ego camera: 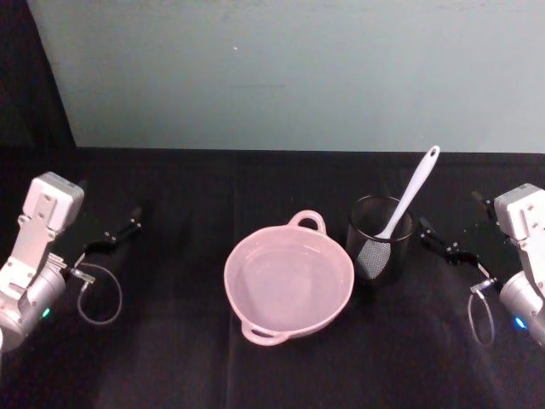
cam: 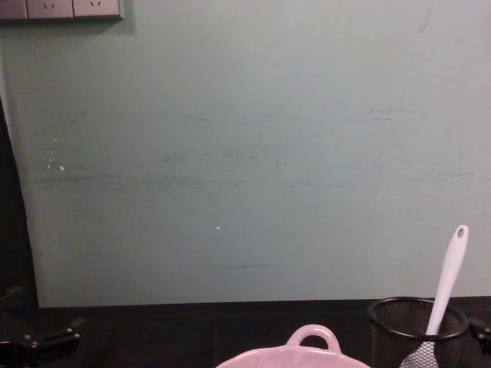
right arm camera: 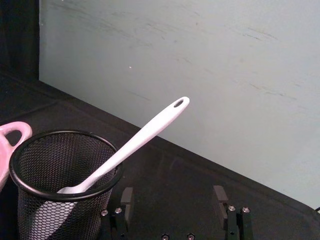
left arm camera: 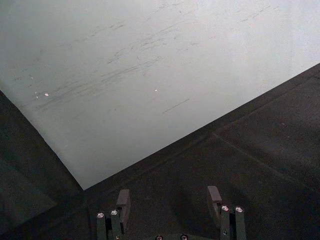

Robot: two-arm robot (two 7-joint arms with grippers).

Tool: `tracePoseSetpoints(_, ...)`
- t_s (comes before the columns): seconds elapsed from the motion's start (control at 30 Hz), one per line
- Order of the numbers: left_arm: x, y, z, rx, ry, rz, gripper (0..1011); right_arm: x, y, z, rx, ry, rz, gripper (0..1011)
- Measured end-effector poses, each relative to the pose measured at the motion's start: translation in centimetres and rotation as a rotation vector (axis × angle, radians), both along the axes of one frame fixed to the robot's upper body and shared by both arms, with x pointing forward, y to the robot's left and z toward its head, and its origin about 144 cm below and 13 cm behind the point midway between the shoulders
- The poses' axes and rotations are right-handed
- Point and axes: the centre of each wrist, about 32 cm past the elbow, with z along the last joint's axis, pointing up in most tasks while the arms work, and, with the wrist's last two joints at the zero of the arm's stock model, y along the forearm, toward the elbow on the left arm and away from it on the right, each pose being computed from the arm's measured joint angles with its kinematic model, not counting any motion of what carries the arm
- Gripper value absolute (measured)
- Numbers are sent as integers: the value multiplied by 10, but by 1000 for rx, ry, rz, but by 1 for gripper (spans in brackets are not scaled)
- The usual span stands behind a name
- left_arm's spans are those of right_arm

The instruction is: Use the one hand to pick up the spoon and stir the clear water in the bowl.

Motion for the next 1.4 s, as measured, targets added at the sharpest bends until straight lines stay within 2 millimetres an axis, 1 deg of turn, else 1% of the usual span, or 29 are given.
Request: tracePoseSetpoints(1.4, 0, 0, 0, 0, 0, 0, 1005, 0, 0, 0, 0, 0, 0, 1003)
